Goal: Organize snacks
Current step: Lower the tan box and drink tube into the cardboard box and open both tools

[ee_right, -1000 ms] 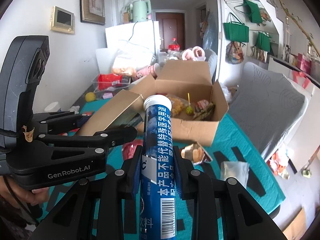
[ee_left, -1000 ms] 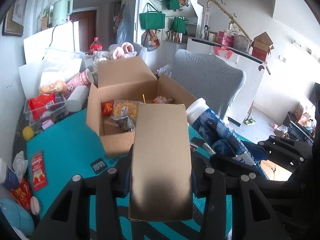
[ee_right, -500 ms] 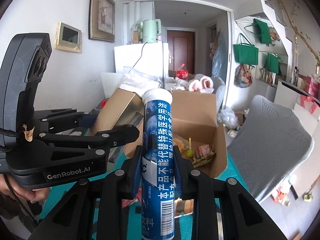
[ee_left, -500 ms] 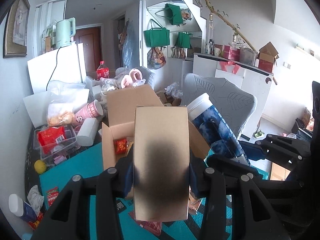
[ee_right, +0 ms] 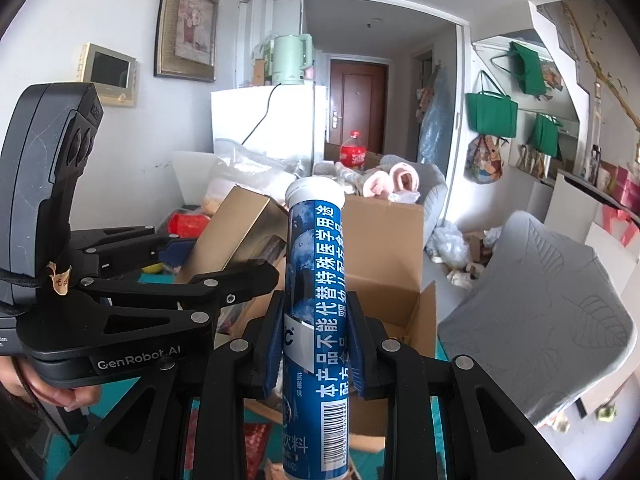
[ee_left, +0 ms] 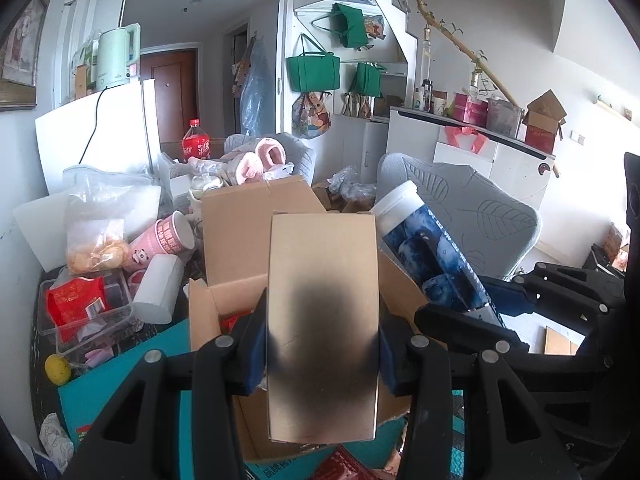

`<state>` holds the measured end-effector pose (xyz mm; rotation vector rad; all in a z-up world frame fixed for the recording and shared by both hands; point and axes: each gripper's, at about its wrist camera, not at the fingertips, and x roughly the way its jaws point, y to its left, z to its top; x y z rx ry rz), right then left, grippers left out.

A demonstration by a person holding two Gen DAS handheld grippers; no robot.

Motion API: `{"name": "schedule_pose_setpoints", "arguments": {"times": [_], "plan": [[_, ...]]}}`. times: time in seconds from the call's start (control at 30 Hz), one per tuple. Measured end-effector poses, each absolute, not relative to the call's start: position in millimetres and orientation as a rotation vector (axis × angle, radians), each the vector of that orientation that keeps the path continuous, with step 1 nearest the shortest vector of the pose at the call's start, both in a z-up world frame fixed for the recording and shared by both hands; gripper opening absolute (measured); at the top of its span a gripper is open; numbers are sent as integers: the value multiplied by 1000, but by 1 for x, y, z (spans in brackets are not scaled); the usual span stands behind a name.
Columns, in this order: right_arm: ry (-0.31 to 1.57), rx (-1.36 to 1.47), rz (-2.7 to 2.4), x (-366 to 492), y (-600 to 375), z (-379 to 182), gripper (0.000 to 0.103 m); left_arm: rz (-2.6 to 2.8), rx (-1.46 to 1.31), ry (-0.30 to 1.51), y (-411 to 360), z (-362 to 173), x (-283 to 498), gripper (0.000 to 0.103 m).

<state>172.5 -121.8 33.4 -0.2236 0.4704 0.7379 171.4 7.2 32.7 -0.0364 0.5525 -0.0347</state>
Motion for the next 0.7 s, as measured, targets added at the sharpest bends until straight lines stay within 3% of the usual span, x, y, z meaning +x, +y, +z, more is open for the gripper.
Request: {"name": "schedule_pose_setpoints", "arguments": {"times": [0.7], "plan": [[740,-262,643,270,-95,-62,28,3,-44,881,25,-73,272,44]]}}
